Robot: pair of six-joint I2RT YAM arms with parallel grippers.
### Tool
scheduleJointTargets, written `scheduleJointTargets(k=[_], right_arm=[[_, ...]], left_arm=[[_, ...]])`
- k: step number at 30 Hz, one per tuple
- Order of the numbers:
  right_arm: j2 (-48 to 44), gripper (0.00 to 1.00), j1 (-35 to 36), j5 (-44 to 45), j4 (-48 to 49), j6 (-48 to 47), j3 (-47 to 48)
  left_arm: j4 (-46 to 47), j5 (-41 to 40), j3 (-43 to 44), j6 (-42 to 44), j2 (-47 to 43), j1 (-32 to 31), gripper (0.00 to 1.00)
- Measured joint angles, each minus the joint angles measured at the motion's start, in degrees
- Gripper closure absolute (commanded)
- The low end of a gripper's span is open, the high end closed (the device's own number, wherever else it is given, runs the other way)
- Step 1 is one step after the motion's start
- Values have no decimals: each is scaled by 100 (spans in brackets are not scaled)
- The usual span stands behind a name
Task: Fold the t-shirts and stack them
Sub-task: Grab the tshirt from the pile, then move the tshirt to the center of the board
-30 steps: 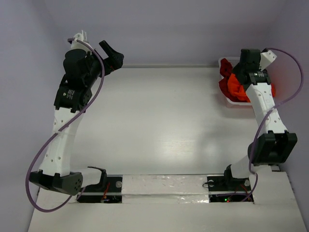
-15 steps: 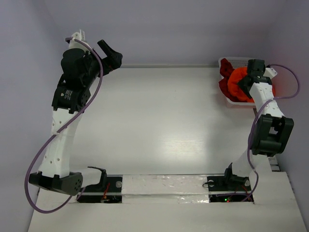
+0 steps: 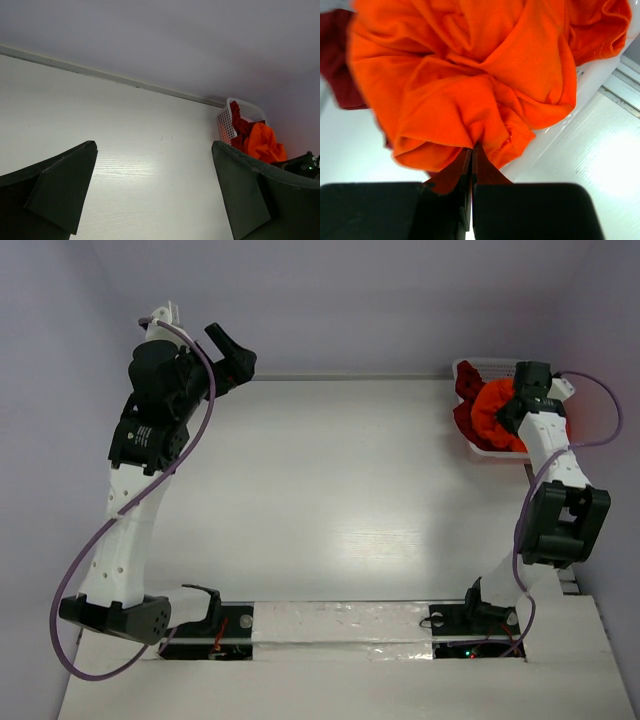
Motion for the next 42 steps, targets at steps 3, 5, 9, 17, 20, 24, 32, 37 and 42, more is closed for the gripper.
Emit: scheduleJointTargets(k=[3,5,9,17,20,24,32,37,42], right_arm=[[-354,100,162,11,63,-46,-94],[-667,100,503,111,83,-118,-127],[-1062,100,1829,363,44,-393,31],[-734,100,3644,538,-870,-1045,2227],[-496,100,4019,549,-1165,-1298,3401],[22,100,4819,662,-1574,-1759,5165],[328,100,5742,476,-1768,-2463,6472],[26,100,5952,179,-1637,-2767,6157],[-111,100,6196,-13,-1425,-2905,6196]], left_arm=[[2,0,-2,-2,4,-50,1],[7,-15,-22,-2,11,-96,1],[17,-83,-118,0,50,-205,1],[55,-350,-575,-4,114,-546,1],[105,-505,-804,-17,114,-704,1],[232,-688,-1204,-26,109,-901,1],[479,-885,-2308,-177,-160,-1082,1],[522,-1005,-2841,-321,-616,-1115,1],[570,-1086,-2846,-387,-872,-1126,1]])
